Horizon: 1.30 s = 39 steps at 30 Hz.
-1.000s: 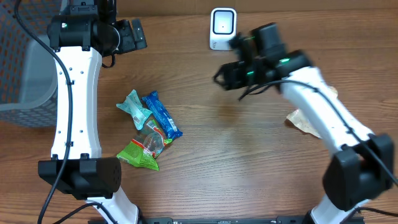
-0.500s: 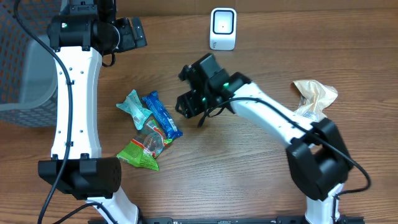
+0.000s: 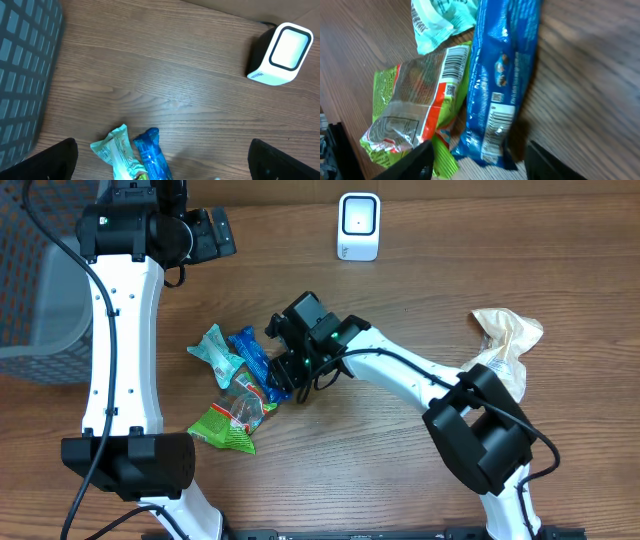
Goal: Scan the item barcode
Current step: 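Release the bag and reach the right gripper to the blue bar, then grasp the blue bar and raise it toward the scanner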
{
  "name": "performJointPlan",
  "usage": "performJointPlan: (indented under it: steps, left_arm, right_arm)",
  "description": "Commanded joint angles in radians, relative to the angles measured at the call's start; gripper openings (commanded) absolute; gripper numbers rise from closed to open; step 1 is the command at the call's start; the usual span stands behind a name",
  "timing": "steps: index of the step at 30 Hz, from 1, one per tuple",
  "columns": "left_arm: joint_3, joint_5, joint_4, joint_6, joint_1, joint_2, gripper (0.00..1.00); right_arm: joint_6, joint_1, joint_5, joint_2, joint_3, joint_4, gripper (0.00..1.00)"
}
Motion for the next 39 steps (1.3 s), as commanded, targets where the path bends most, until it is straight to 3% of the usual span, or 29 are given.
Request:
performJointPlan:
  steps: [1,11,12,13,16,22,26,32,38,39]
  left_arm:
    - [0.023,0.008,0.002,-0.014,-0.006,0.011,1.00]
    - [0.023,0.008,0.002,-0.014,-0.006,0.011,1.00]
    - [0.023,0.008,0.002,-0.014,-0.006,0.011,1.00]
    - [0.023,0.008,0.002,-0.014,-0.006,0.011,1.00]
    - [0.023,0.008,0.002,-0.014,-0.006,0.011,1.00]
    - [0.023,0.008,0.002,-0.014,-0.006,0.011,1.00]
    - [0.023,0.008,0.002,-0.014,-0.006,0.011,1.00]
    - [0.023,0.008,0.002,-0.014,-0.006,0.011,1.00]
    - [0.023,0.008,0.002,-0.014,-0.006,0.011,1.00]
    - [0.023,0.008,0.002,-0.014,-0.006,0.011,1.00]
  right_arm:
    - [0.041,0.010,-0.011,0.053,0.010,0.013,0.54]
    - [0.045,0.017,-0.010,0.086,0.010,0.032,0.41]
    - [0.045,0.017,-0.005,0.089,0.010,0.034,0.38]
    - [0.045,0.017,0.026,0.089,0.010,0.035,0.28]
    - [0.045,0.017,0.061,0.089,0.010,0.034,0.17]
    - [0.044,-0.008,0.124,0.067,0.014,-0.013,0.08]
    - [0.030,-0.045,0.273,0.026,0.053,-0.138,0.04]
    - [-0.136,-0.054,0.622,-0.024,0.087,-0.400,0.04]
    - [-0.141,-0.054,0.688,-0.024,0.087,-0.519,0.05]
    - [-0.140,-0.054,0.676,-0.024,0.087,-0.526,0.10]
